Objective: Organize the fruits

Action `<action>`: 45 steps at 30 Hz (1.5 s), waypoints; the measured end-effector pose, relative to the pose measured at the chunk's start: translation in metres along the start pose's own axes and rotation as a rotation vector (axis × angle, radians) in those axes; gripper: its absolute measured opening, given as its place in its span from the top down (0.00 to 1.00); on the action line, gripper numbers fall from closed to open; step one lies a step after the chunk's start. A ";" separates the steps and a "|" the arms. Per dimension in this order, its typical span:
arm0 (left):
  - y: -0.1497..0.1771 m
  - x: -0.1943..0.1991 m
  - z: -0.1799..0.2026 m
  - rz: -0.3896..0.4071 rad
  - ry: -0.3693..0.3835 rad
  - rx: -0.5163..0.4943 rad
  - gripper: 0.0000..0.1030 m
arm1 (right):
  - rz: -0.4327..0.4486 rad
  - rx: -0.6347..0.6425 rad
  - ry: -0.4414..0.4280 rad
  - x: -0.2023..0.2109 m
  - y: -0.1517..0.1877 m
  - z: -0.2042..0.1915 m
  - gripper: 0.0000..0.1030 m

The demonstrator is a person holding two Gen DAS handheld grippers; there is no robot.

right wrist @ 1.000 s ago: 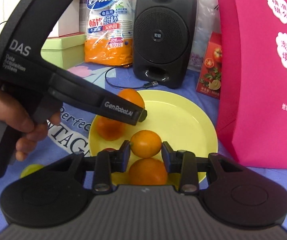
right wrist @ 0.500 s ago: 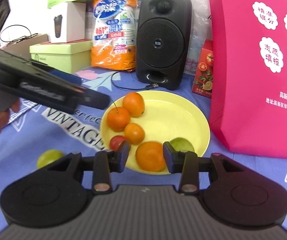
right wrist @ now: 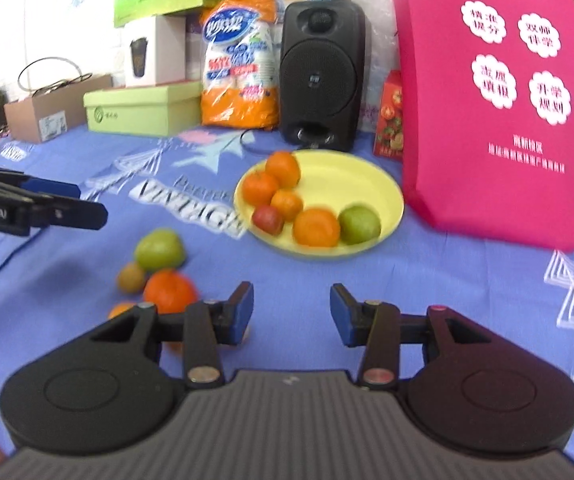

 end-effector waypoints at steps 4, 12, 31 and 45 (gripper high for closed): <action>0.021 0.008 0.000 -0.029 -0.025 -0.020 0.24 | -0.039 0.030 -0.014 0.012 0.026 -0.011 0.59; 0.042 -0.015 0.006 -0.084 -0.025 -0.062 0.24 | -0.056 0.077 -0.009 0.012 0.044 -0.034 0.59; 0.031 -0.055 0.019 -0.073 0.091 -0.097 0.59 | -0.036 0.136 0.033 -0.018 0.029 -0.042 0.58; 0.036 -0.045 0.005 -0.090 0.124 -0.048 0.76 | -0.039 0.194 0.035 -0.028 0.019 -0.038 0.57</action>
Point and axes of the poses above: each gripper's, at about its wrist camera, not at the fingertips, and x roughly against the way its jaws point, z to its right, y to its underside, the point moved 3 cm from there along -x, roughly the way its jaws point, and after that the axes turned 10 degrees about y, right-handed, at the moved point
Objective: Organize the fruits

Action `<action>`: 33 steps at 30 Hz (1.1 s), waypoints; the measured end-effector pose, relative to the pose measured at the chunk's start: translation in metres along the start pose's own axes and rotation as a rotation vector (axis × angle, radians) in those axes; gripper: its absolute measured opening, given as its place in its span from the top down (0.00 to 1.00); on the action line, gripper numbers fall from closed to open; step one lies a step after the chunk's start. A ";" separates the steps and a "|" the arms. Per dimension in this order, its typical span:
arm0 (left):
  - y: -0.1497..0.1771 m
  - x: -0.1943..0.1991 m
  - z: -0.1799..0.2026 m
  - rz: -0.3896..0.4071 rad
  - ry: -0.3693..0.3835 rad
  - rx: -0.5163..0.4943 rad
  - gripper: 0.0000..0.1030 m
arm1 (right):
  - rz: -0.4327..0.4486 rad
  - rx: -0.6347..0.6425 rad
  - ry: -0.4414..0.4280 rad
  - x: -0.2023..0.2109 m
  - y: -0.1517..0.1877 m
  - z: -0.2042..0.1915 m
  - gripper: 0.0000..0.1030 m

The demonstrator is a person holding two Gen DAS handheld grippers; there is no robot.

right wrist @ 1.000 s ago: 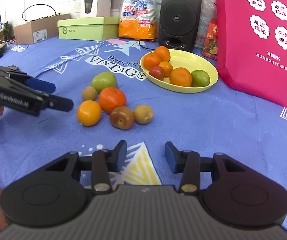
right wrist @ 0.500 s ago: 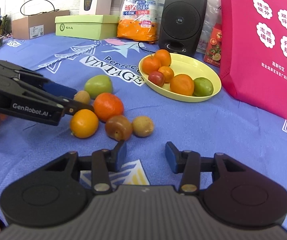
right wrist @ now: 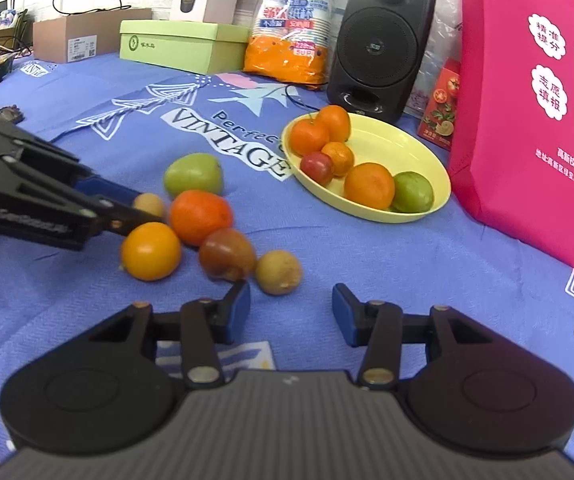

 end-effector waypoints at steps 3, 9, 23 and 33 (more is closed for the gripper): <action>0.001 0.001 -0.002 0.006 0.003 0.012 0.76 | -0.006 -0.006 -0.005 -0.002 -0.001 0.002 0.57; 0.002 0.001 -0.001 0.006 0.001 0.011 0.76 | 0.003 0.018 -0.009 -0.011 -0.010 -0.007 0.58; 0.004 0.002 0.001 0.010 -0.002 0.012 0.76 | 0.008 -0.052 -0.022 -0.007 -0.006 -0.013 0.74; 0.007 0.013 0.006 0.028 -0.004 0.033 0.76 | 0.007 -0.105 -0.037 0.017 0.009 -0.008 0.74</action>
Point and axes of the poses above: each gripper's, at about its wrist camera, not at the fingertips, and x roughly against the way its jaws point, z to its right, y to its underside, the point moved 3 cm from there along -x, roughly the way its jaws point, and after that the axes turned 10 degrees about y, right-handed, at the moved point
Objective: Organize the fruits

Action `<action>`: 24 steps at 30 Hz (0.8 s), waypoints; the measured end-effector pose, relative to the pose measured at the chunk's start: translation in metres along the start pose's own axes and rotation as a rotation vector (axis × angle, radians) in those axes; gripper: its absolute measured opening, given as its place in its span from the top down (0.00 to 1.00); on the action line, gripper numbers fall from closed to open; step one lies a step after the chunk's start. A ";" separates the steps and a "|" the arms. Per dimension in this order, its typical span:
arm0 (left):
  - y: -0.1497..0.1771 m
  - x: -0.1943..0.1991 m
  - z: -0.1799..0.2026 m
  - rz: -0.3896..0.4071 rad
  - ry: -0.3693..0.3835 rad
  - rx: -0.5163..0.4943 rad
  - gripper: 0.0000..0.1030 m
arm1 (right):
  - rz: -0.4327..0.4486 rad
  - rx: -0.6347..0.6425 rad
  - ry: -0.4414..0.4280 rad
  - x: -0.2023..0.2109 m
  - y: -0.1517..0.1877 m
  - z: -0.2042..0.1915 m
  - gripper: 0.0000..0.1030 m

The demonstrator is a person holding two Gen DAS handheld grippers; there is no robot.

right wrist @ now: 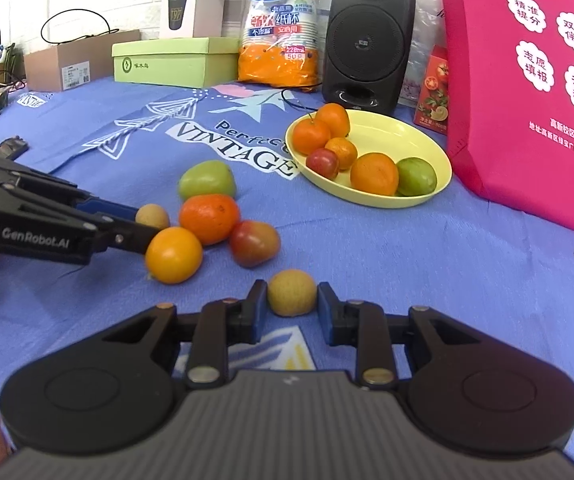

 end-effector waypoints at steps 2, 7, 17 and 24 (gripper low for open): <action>0.000 0.004 0.002 0.002 0.003 0.000 0.76 | 0.001 -0.002 0.001 0.004 0.002 0.001 0.74; 0.000 0.016 0.007 0.012 0.003 -0.008 0.76 | 0.003 0.005 -0.003 0.013 0.007 0.000 0.74; -0.003 0.034 0.015 0.034 -0.003 -0.023 0.76 | 0.011 0.016 -0.010 0.026 0.010 -0.002 0.74; -0.013 0.037 0.023 0.047 0.008 -0.049 0.76 | 0.026 0.004 -0.013 0.030 0.007 0.002 0.74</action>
Point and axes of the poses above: each gripper's, at about its wrist camera, not at the fingertips, and x roughly against the way its jaws point, z to its right, y to its underside, the point moved 3 cm from there along -x, roughly the way its jaws point, and after that the axes turned 10 degrees about y, right-handed, at the moved point
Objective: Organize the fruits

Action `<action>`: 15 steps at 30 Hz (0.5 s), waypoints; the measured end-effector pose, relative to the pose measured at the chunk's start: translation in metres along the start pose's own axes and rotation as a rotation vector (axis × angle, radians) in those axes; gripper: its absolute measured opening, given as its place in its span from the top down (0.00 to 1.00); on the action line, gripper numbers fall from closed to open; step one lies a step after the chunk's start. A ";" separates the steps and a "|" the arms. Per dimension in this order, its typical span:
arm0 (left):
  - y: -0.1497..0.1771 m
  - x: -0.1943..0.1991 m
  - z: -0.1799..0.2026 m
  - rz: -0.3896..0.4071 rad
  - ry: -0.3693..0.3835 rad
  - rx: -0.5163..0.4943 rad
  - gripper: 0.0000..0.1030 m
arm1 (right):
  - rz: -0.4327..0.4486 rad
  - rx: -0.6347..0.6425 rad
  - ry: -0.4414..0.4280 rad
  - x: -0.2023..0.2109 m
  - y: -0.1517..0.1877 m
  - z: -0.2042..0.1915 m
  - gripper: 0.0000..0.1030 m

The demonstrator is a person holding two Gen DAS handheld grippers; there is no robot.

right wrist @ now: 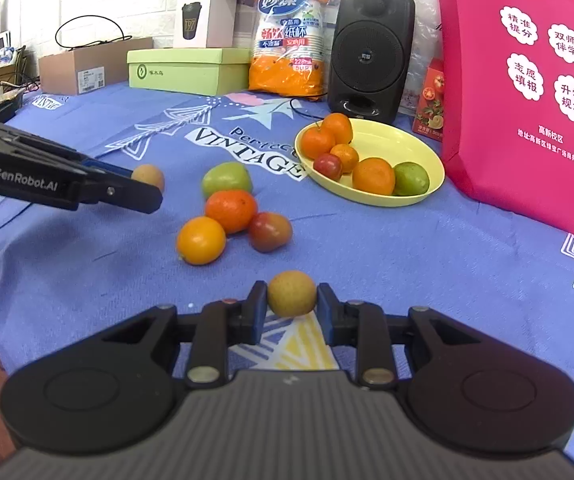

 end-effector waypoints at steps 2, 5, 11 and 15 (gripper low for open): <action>-0.004 -0.002 0.001 -0.001 0.010 -0.004 0.76 | -0.001 -0.002 0.002 -0.002 -0.001 0.002 0.74; -0.013 -0.010 0.001 -0.005 0.024 -0.010 0.76 | 0.001 -0.003 0.009 -0.006 -0.004 0.006 0.74; -0.044 -0.035 0.001 -0.009 0.065 -0.036 0.76 | 0.040 -0.013 0.039 -0.017 -0.029 0.024 0.74; -0.076 -0.060 0.003 0.006 0.056 -0.077 0.76 | 0.080 -0.008 0.053 -0.029 -0.058 0.036 0.74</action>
Point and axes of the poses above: each gripper's, at about its wrist camera, not at the fingertips, and x roughly against the way its jaws point, z to its right, y to its underside, the point moved 3 cm from there along -x, roughly the way its jaws point, and after that the axes turned 10 degrees about y, right-handed, at the moved point
